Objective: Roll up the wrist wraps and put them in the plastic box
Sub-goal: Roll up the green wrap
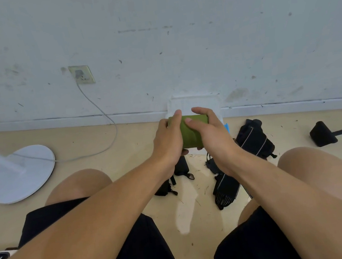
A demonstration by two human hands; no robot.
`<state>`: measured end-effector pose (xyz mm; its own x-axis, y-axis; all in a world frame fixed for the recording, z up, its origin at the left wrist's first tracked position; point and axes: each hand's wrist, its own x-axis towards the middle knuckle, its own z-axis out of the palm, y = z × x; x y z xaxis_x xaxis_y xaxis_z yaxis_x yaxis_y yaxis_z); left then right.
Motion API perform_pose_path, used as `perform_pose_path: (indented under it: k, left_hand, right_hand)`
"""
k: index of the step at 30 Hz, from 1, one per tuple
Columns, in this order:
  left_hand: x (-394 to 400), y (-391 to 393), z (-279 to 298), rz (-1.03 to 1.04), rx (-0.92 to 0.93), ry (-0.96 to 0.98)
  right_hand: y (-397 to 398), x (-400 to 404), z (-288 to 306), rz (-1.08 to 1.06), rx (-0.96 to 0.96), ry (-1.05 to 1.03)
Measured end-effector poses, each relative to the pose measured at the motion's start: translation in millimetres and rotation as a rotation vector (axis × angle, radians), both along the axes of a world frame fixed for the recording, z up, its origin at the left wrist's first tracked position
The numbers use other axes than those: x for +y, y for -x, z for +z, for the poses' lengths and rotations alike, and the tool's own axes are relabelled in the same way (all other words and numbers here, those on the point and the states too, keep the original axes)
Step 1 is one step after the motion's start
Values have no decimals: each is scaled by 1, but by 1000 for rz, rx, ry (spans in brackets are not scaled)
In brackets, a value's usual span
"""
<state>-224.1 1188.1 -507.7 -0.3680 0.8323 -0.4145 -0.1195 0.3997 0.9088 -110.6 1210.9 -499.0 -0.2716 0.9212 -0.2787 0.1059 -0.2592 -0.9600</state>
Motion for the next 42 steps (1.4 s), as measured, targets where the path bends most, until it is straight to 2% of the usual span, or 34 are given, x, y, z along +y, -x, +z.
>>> perform_pose_path:
  k: [5, 9, 15, 19, 22, 27, 33, 36, 42]
  left_hand:
    - [-7, 2, 2, -41, -161, 75]
    - [-12, 2, -5, -36, -154, 119]
    - [-11, -1, 0, 113, -340, 163]
    - [-11, 4, 3, 156, -436, 212]
    - [-10, 7, 5, 170, -384, 209]
    - [-11, 6, 3, 193, -281, 171]
    - [-11, 9, 4, 102, -289, 222]
    - [-12, 12, 0, 97, -291, 236]
    - [-8, 13, -12, 255, -183, 189]
  right_hand:
    - [-4, 0, -4, 71, -59, 46]
    - [-4, -1, -3, 116, -129, 77]
    - [10, -16, -11, -43, -152, -243]
    - [18, -19, -17, -80, -161, -338]
    - [22, -21, -22, -73, -153, -370]
    - [24, -20, -27, -89, -155, -227]
    - [30, -21, -31, -171, -202, -328]
    - [33, -21, -32, -140, -226, -322]
    - [37, -13, -29, 22, -287, -231]
